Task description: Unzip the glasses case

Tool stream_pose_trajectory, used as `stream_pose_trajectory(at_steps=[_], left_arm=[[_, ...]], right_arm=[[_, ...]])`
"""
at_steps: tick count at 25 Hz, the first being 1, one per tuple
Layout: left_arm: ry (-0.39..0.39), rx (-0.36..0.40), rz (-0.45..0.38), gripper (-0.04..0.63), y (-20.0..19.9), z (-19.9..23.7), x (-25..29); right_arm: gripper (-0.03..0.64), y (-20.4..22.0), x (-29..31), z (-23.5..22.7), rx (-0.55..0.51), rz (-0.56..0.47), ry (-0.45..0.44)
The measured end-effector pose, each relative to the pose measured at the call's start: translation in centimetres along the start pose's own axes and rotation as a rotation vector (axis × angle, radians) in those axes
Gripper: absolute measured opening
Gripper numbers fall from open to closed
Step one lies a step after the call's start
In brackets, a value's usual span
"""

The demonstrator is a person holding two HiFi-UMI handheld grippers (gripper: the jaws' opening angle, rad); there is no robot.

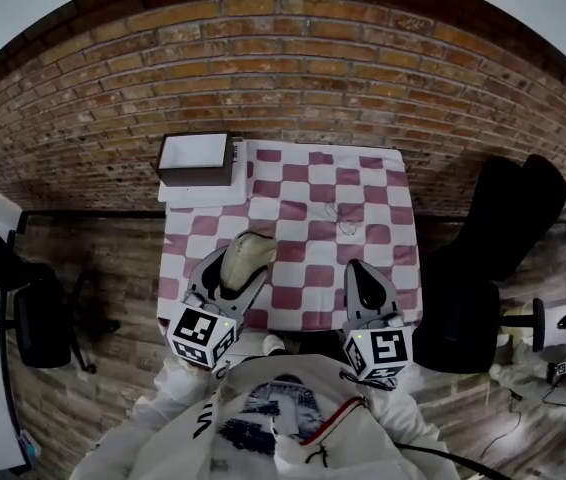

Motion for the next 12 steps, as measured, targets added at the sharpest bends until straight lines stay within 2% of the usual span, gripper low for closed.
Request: stream_pose_trajectory(at_steps=[6, 12], left_arm=[[-0.030, -0.022, -0.052, 0.291, -0.3, -0.1, -1.0], [-0.028, -0.044, -0.104, 0.291, 0.0, -0.1, -1.5]], right_arm=[[0.014, -0.1, -0.8, -0.2, 0.035, -0.014, 0.028], [0.014, 0.9, -0.6, 0.4, 0.086, 0.010, 0.012]])
Point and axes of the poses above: the fingertips, and each gripper's own axes: x forward along the fingers, z to its left, y out of its underside, the point moved 9 cm from there along -x, backward along the fingers, and after that the axes turned 4 degrees about x, right-handed, at the moved point
